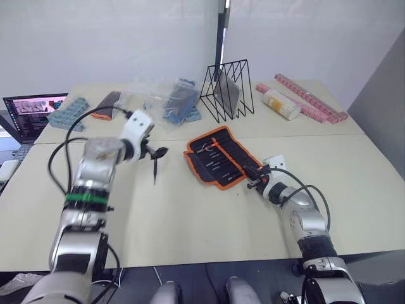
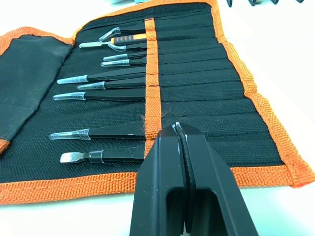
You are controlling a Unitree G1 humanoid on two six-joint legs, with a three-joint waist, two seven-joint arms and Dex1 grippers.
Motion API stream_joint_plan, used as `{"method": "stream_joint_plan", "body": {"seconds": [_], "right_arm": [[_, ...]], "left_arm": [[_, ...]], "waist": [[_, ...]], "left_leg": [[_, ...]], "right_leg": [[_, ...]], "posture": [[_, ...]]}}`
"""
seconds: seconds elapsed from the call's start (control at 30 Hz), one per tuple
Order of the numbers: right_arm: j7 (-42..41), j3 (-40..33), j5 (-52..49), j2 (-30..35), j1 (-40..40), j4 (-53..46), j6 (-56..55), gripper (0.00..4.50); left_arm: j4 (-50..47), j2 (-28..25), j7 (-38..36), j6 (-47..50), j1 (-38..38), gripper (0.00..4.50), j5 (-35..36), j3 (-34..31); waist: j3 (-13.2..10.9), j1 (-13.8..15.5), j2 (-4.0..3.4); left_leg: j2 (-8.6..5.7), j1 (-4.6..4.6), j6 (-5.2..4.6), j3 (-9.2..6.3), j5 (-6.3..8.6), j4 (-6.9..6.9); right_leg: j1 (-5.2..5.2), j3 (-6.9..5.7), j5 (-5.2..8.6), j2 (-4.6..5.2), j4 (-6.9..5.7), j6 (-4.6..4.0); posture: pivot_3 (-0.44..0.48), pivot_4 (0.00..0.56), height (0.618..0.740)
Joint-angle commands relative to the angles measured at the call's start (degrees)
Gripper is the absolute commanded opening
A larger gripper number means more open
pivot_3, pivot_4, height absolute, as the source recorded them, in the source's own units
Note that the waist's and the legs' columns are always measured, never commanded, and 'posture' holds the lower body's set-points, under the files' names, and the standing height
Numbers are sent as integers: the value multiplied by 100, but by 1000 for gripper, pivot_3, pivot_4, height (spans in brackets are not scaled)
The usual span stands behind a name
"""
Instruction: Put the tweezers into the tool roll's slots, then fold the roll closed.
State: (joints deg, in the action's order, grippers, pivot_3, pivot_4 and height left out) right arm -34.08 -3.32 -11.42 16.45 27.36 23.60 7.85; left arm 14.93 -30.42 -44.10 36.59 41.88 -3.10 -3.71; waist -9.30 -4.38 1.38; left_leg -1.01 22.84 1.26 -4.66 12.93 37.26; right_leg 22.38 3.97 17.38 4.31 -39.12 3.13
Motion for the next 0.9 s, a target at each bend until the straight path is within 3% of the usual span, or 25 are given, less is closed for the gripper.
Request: {"method": "stream_joint_plan", "body": {"seconds": [0.03,0.3,0.5,0.7,0.9], "right_arm": [[-168,118,-6,-46,-1,82,2,0],[-362,62,-74,31,92,115,-17,0],[-415,31,-90,44,172,147,-32,0],[-459,38,-88,48,201,181,-45,0],[-443,-39,-130,102,246,18,-20,0]], "left_arm": [[-1288,-262,102,248,-735,4464,442,-621],[-3485,-305,369,935,-2881,4464,1326,-1923],[-4509,240,733,864,-4326,4464,1802,-2611],[-4685,613,891,321,-5308,4464,2033,-2760],[-4524,764,997,-269,-5818,4464,2052,-2676]], "waist": [[0,3,0],[0,50,0],[0,55,0],[0,69,0],[0,93,0]], "left_leg": [[0,1,0,0,0,0],[3,1,0,6,1,-9],[5,-2,1,9,2,-13],[8,-4,2,9,1,-19],[7,-8,2,13,1,-22]], "right_leg": [[2,0,0,1,2,0],[1,2,-1,13,15,-1],[-3,3,-1,15,25,-2],[-5,2,-1,12,28,-4],[-13,3,-3,13,44,-8]], "posture": [[0,150,739],[0,150,739],[0,150,739],[0,150,739],[0,150,739]]}}
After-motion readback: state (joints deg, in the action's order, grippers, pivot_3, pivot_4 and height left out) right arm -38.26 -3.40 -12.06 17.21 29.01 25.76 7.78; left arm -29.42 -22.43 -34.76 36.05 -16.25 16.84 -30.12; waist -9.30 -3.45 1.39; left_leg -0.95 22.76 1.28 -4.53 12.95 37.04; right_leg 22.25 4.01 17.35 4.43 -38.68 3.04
